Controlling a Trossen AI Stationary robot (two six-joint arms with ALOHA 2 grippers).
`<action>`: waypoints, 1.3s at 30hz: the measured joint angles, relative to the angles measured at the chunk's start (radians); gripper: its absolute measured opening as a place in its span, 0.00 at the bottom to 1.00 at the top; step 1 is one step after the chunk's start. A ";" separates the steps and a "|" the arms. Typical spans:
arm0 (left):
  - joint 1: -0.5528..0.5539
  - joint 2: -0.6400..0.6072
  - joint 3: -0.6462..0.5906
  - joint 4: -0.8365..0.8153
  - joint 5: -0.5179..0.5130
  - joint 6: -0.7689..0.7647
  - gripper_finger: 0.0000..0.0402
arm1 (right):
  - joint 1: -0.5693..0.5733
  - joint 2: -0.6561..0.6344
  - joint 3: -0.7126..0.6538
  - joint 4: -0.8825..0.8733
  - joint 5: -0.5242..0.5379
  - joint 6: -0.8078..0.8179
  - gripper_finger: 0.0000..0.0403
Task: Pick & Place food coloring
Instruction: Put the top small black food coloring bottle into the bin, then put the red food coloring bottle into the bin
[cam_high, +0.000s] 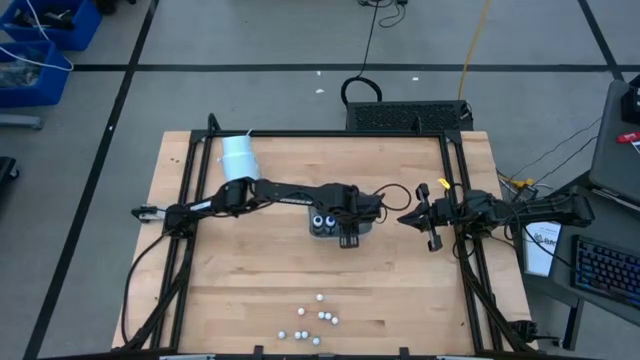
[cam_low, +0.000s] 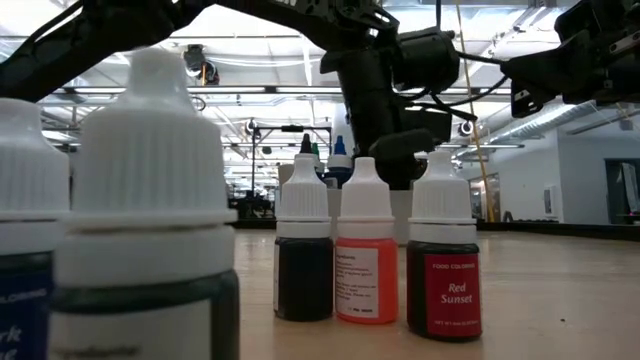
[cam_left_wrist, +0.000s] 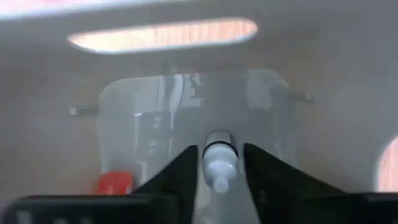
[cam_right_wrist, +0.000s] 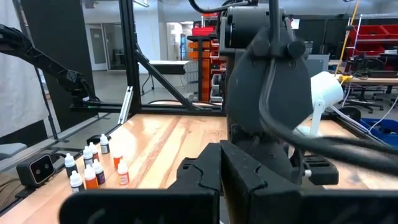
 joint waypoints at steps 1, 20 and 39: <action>-0.001 0.001 0.000 -0.002 0.000 0.004 0.41 | 0.000 0.000 0.000 0.000 0.000 0.000 0.00; -0.051 -0.262 0.140 -0.204 0.012 0.043 0.66 | 0.000 0.000 0.000 -0.003 -0.002 0.000 0.00; -0.314 -1.037 -0.409 -0.093 -0.325 0.016 0.04 | 0.002 0.016 0.000 -0.016 -0.004 0.031 0.00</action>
